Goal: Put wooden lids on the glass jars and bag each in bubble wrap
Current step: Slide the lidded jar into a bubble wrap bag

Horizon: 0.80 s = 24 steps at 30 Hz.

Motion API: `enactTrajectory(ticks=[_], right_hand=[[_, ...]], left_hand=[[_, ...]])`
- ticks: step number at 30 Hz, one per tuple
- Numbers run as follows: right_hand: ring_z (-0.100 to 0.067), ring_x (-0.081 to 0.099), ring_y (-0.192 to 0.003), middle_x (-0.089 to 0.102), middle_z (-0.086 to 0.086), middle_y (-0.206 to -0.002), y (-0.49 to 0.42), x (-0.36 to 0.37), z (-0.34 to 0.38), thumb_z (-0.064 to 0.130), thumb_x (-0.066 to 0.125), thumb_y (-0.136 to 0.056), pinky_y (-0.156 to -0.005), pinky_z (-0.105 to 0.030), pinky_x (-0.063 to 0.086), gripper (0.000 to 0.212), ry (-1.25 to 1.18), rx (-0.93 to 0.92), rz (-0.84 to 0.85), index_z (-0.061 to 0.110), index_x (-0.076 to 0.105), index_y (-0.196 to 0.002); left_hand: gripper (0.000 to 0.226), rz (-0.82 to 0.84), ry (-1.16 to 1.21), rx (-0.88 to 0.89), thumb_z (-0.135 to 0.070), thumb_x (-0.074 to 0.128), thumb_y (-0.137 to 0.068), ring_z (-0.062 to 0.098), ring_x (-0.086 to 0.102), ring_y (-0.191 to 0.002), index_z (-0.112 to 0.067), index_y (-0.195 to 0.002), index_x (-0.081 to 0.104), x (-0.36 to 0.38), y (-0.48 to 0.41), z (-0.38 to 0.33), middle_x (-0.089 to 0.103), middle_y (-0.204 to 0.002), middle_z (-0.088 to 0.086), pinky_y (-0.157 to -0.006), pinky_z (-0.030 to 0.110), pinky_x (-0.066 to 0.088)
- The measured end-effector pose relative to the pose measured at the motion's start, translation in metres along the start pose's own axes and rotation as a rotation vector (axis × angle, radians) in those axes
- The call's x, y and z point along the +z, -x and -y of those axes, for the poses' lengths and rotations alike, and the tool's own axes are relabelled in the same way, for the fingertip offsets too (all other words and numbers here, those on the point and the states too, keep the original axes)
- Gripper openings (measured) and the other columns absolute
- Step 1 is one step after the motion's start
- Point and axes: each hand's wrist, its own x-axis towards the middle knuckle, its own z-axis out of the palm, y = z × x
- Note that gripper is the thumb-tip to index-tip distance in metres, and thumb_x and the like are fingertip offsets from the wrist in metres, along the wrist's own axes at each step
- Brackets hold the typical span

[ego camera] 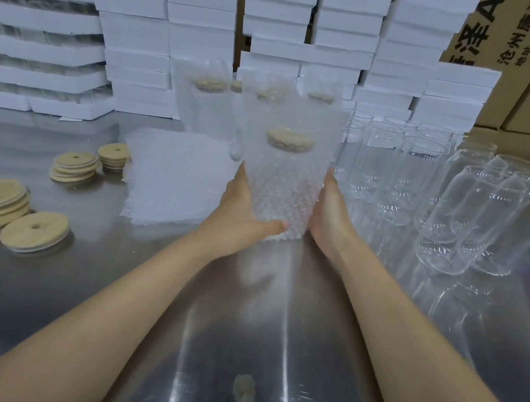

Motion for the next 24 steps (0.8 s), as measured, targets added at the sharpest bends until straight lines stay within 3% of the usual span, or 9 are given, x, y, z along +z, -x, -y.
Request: enactTrajectory(ticks=[3, 6, 11, 13, 15, 17, 19, 22, 24], right_hand=[[-0.018, 0.066, -0.11, 0.07, -0.002, -0.117, 0.004, 0.003, -0.009, 0.04, 0.045, -0.096, -0.098, -0.036, 0.051, 0.037, 0.198, -0.093, 0.071, 0.018, 0.064, -0.118], [-0.021, 0.064, -0.113, 0.069, -0.007, -0.119, 0.004, 0.005, -0.012, 0.016, 0.055, -0.097, -0.102, -0.042, 0.049, 0.023, 0.184, -0.189, 0.017, 0.016, 0.065, -0.118], [-0.011, 0.063, -0.089, 0.065, 0.004, -0.1, -0.001, 0.002, -0.013, 0.01, 0.045, -0.101, -0.078, -0.021, 0.05, 0.022, 0.215, -0.271, -0.174, 0.021, 0.061, -0.113], [-0.016, 0.058, -0.099, 0.06, -0.001, -0.11, -0.004, 0.0, -0.017, 0.011, 0.045, -0.1, -0.082, -0.024, 0.049, 0.029, 0.433, -0.26, -0.132, 0.018, 0.057, -0.125], [-0.021, 0.053, -0.112, 0.052, -0.007, -0.132, -0.004, 0.004, -0.023, 0.014, 0.046, -0.099, -0.099, -0.035, 0.045, 0.046, 0.804, -0.295, 0.06, 0.019, 0.042, -0.145], [-0.024, 0.046, -0.128, 0.042, -0.01, -0.148, -0.003, 0.018, -0.03, 0.021, 0.046, -0.1, -0.109, -0.036, 0.035, 0.055, 1.171, -0.427, 0.307, 0.021, 0.028, -0.152], [-0.025, 0.043, -0.134, 0.044, -0.009, -0.149, -0.001, 0.035, -0.037, 0.029, 0.047, -0.1, -0.11, -0.037, 0.033, 0.054, 1.337, -0.541, 0.461, 0.02, 0.033, -0.151], [-0.022, 0.055, -0.115, 0.059, -0.007, -0.133, -0.005, 0.046, -0.039, 0.016, 0.051, -0.095, -0.102, -0.032, 0.041, 0.047, 1.196, -0.533, 0.499, 0.019, 0.049, -0.142], [-0.017, 0.06, -0.095, 0.065, -0.007, -0.121, -0.01, 0.046, -0.037, -0.002, 0.046, -0.089, -0.091, -0.021, 0.045, 0.046, 0.966, -0.44, 0.404, 0.013, 0.061, -0.13]], left_hand=[[0.111, -0.174, 0.131, 0.049, -0.031, 0.084, -0.07, 0.004, 0.035, -0.133, -0.017, -0.15, 0.008, 0.015, -0.006, 0.004, 0.035, -0.146, -0.008, -0.111, 0.026, 0.032], [0.112, -0.258, 0.188, 0.036, -0.034, 0.086, -0.065, 0.006, 0.048, -0.125, -0.016, -0.148, 0.014, 0.023, -0.016, 0.007, 0.049, -0.137, -0.006, -0.103, 0.023, 0.041], [0.091, -0.527, 0.341, 0.126, -0.025, 0.089, -0.061, 0.008, 0.058, -0.108, -0.007, -0.133, 0.036, -0.002, -0.035, 0.0, 0.055, -0.106, -0.006, -0.097, 0.02, 0.046], [0.089, -0.7, 0.341, 0.19, -0.035, 0.085, -0.061, -0.001, 0.057, -0.099, -0.008, -0.13, 0.035, -0.033, -0.05, -0.005, 0.054, -0.106, -0.009, -0.091, 0.013, 0.046], [0.093, -0.796, 0.362, 0.22, -0.037, 0.082, -0.062, -0.002, 0.056, -0.103, -0.009, -0.134, 0.029, -0.063, -0.068, -0.008, 0.053, -0.112, -0.009, -0.095, 0.019, 0.047], [0.095, -0.822, 0.391, 0.192, -0.034, 0.083, -0.064, 0.001, 0.056, -0.108, -0.011, -0.137, 0.026, -0.081, -0.087, -0.007, 0.053, -0.119, -0.005, -0.099, 0.026, 0.047], [0.091, -0.8, 0.422, 0.143, -0.028, 0.084, -0.065, 0.004, 0.057, -0.11, -0.014, -0.135, 0.027, -0.082, -0.104, -0.002, 0.053, -0.122, -0.001, -0.1, 0.029, 0.047], [0.087, -0.669, 0.396, 0.063, -0.02, 0.085, -0.066, 0.011, 0.057, -0.108, -0.014, -0.132, 0.029, -0.064, -0.124, 0.008, 0.053, -0.117, 0.0, -0.098, 0.03, 0.048], [0.083, -0.572, 0.346, 0.031, -0.018, 0.087, -0.066, 0.011, 0.057, -0.103, -0.017, -0.127, 0.031, -0.046, -0.133, 0.013, 0.054, -0.111, -0.002, -0.093, 0.028, 0.049]])
